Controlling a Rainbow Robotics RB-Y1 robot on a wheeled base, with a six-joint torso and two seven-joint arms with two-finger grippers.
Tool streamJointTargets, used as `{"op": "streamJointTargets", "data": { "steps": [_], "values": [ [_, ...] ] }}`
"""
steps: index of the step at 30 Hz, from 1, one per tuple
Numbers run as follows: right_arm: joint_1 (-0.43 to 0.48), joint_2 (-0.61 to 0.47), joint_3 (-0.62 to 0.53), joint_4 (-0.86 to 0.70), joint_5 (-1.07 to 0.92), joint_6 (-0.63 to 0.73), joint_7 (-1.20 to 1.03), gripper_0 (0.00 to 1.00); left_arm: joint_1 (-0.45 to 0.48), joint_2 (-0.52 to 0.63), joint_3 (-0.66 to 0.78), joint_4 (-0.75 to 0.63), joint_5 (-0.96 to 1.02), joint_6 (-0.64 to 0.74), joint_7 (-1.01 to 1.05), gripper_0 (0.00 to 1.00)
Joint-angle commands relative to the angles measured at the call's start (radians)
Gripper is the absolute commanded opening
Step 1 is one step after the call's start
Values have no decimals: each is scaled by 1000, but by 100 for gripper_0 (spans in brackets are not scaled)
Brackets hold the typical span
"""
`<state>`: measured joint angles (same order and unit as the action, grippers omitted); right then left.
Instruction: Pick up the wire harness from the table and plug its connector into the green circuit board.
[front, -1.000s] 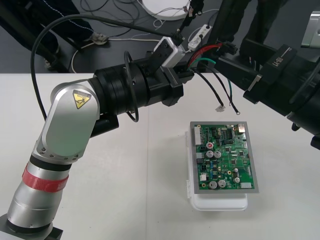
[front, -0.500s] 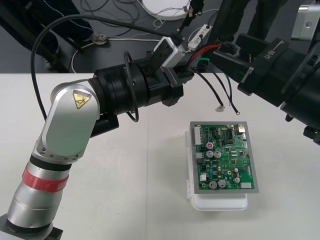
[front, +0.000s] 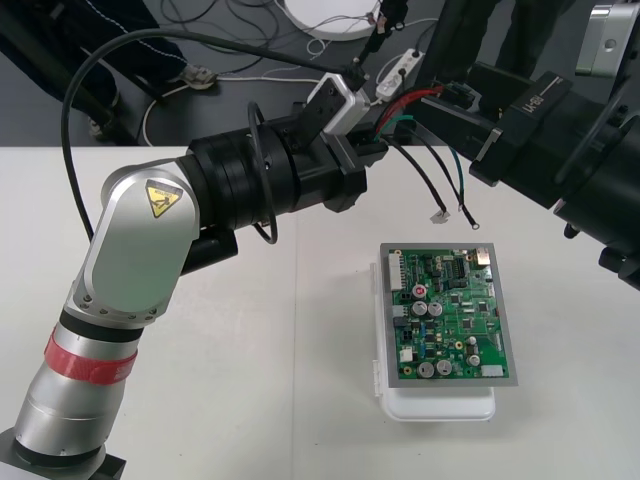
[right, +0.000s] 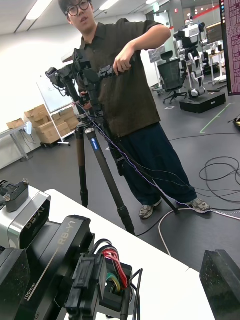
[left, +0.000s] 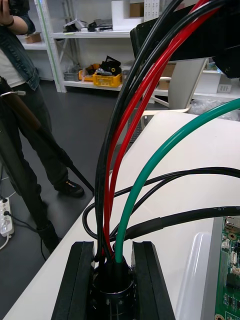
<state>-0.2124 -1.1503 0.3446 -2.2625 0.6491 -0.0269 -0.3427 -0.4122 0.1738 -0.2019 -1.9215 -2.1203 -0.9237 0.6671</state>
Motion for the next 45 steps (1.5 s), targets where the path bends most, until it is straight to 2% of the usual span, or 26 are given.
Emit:
{"op": "streamJointTargets", "data": {
  "steps": [1, 7, 12, 20, 45],
  "values": [
    [-22, 7, 2, -32, 1, 7, -27, 100, -37, -10, -17, -13, 17, 65, 69, 0],
    [-5, 7, -6, -42, 1, 8, -27, 100, -37, -8, -17, -13, 16, 66, 71, 0],
    [54, 4, -53, -74, 1, 7, -25, 100, -37, -2, -17, -13, 19, 66, 72, 0],
    [102, -5, -87, -94, 3, 7, -22, 100, -37, 1, -17, -14, 22, 74, 75, 0],
    [68, -16, -101, -94, 1, 10, -27, 100, -37, 1, -17, -13, 34, 78, 75, 0]
  ]
}}
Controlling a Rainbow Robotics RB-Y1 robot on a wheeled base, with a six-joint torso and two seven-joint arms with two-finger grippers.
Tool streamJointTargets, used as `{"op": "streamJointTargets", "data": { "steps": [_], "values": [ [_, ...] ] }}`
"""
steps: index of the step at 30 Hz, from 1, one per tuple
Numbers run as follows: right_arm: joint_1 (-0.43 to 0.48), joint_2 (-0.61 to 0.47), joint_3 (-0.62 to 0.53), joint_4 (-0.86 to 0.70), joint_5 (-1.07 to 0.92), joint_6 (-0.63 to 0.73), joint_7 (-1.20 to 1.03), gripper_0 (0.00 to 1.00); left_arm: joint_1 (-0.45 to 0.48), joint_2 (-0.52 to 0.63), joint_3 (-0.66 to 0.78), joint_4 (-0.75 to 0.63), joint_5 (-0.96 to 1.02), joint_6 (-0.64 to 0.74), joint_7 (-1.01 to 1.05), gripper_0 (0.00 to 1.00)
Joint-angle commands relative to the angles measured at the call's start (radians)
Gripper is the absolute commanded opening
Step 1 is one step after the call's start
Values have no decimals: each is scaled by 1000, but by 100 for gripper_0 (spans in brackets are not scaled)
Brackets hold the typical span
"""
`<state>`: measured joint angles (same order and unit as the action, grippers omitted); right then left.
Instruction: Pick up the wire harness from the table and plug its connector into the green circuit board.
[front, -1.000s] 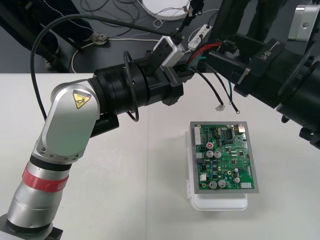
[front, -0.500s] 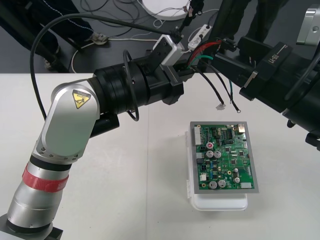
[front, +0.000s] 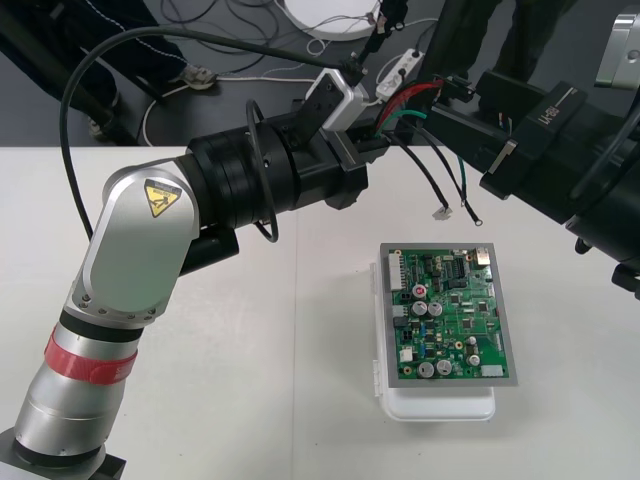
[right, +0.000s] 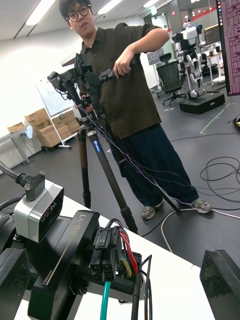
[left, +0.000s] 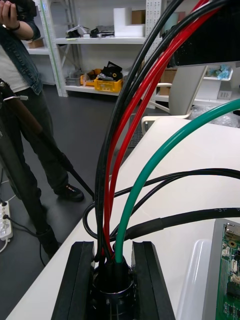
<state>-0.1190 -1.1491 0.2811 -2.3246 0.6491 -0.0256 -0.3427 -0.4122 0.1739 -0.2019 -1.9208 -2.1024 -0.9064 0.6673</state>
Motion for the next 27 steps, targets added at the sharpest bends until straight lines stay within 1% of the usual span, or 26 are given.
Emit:
{"op": "streamJointTargets", "data": {
  "steps": [1, 12, 27],
  "values": [
    [-30, -17, -37, -32, 1, 9, -27, 100, -37, 1, -17, -14, 16, 61, 75, 0],
    [-59, -17, -37, -18, 1, 9, -32, 100, -37, 2, -17, -15, 16, 64, 75, 0],
    [-59, -17, -36, -16, 1, 7, -30, 100, -37, 2, -16, -14, 18, 69, 75, 0]
  ]
}}
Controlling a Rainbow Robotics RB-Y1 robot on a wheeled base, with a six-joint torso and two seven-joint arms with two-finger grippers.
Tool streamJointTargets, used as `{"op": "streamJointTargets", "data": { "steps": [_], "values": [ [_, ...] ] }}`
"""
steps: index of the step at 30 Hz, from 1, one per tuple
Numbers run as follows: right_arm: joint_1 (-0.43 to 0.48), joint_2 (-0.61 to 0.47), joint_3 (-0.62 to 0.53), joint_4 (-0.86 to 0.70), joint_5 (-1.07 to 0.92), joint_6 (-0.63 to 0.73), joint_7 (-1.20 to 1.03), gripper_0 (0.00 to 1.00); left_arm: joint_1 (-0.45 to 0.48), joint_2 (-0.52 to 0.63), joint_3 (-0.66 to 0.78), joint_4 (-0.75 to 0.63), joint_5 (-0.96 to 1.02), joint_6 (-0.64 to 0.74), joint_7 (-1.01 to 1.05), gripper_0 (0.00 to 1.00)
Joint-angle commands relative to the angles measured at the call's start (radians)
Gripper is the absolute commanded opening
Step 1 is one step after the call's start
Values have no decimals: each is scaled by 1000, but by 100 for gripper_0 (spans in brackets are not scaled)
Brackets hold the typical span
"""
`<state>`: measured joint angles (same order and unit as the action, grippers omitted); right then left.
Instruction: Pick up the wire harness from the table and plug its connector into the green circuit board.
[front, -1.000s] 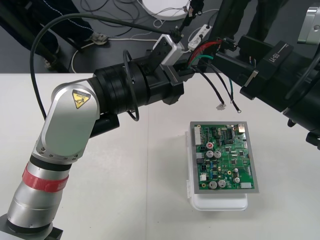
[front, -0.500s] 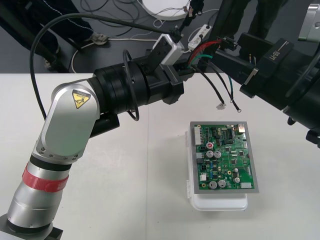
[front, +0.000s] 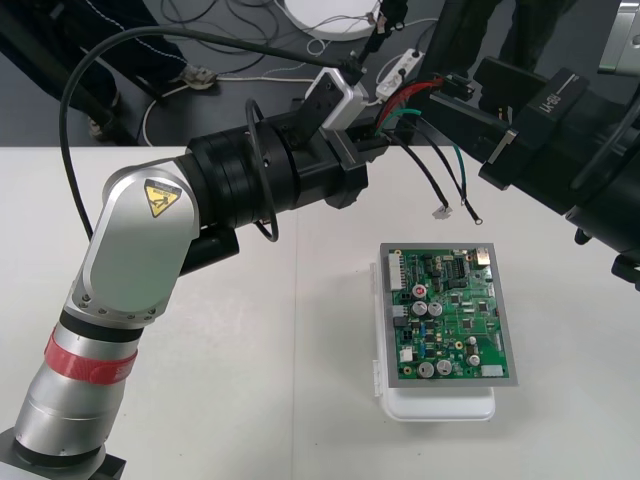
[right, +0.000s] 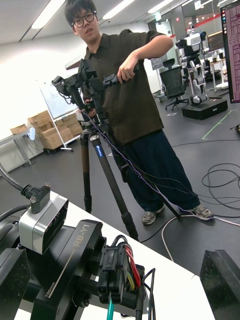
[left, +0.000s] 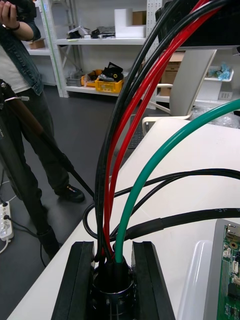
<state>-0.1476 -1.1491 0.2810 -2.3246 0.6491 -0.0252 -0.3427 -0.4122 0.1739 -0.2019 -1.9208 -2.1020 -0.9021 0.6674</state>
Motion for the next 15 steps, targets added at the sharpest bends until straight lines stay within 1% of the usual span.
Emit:
{"op": "streamJointTargets", "data": {
  "steps": [1, 8, 9, 10, 11, 15],
  "values": [
    [-30, -17, -34, -15, 1, 8, -29, 100, -37, 1, -17, -14, 17, 65, 75, 0],
    [-30, -17, -31, -13, 1, 7, -25, 100, -37, 1, -17, -14, 17, 69, 75, 0],
    [-30, -17, -31, -12, 1, 7, -25, 80, -37, 1, -17, -14, 17, 69, 75, 0],
    [-30, -17, -31, -13, 1, 5, -25, 31, -37, 1, -17, -15, 17, 69, 75, 0],
    [-29, -17, -31, -12, 1, 7, -25, 0, -37, 1, -17, -14, 17, 71, 75, 0],
    [-30, -17, -31, -10, 1, 5, -24, 0, -37, 1, -16, -15, 17, 71, 75, 0]
  ]
}}
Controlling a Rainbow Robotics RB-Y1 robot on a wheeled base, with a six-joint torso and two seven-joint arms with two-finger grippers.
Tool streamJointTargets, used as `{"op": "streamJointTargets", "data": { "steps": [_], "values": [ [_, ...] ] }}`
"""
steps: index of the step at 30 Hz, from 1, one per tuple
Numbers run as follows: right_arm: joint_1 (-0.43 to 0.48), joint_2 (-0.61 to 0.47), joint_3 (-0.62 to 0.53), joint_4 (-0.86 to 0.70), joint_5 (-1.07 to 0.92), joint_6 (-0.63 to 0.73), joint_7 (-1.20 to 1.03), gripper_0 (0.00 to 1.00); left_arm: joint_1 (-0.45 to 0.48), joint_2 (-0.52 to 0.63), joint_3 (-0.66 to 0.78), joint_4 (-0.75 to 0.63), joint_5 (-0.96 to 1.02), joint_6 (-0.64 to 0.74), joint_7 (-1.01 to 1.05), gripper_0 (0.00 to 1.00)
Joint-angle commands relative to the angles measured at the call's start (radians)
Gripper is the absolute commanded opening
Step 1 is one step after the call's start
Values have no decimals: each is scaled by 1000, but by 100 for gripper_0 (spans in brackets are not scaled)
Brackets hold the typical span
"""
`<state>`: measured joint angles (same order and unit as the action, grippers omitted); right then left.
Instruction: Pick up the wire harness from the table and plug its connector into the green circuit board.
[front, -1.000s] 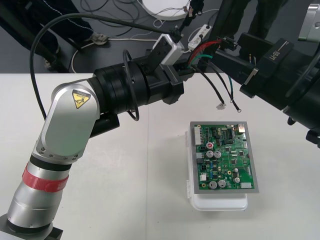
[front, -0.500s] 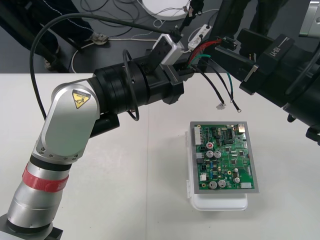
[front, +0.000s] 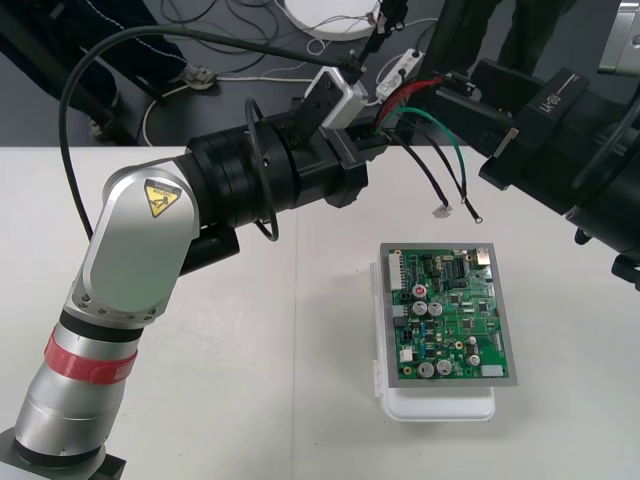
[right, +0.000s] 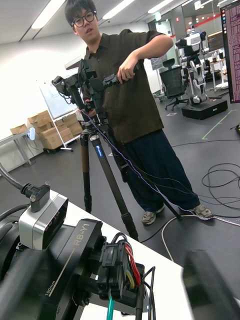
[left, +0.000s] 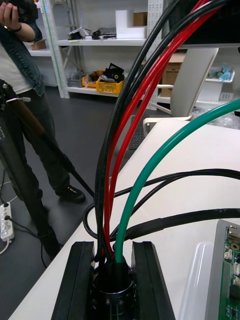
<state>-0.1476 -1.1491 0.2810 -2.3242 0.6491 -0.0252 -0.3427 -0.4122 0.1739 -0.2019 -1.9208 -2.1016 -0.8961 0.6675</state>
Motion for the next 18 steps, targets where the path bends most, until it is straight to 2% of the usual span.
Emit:
{"op": "streamJointTargets", "data": {
  "steps": [1, 18],
  "values": [
    [-29, -17, -31, -11, 1, 7, -24, 0, -37, 1, -17, -14, 17, 63, 75, 0],
    [-30, -15, -31, -11, 1, -12, -27, 0, -36, 2, -16, -14, 19, 63, 75, 0]
  ]
}}
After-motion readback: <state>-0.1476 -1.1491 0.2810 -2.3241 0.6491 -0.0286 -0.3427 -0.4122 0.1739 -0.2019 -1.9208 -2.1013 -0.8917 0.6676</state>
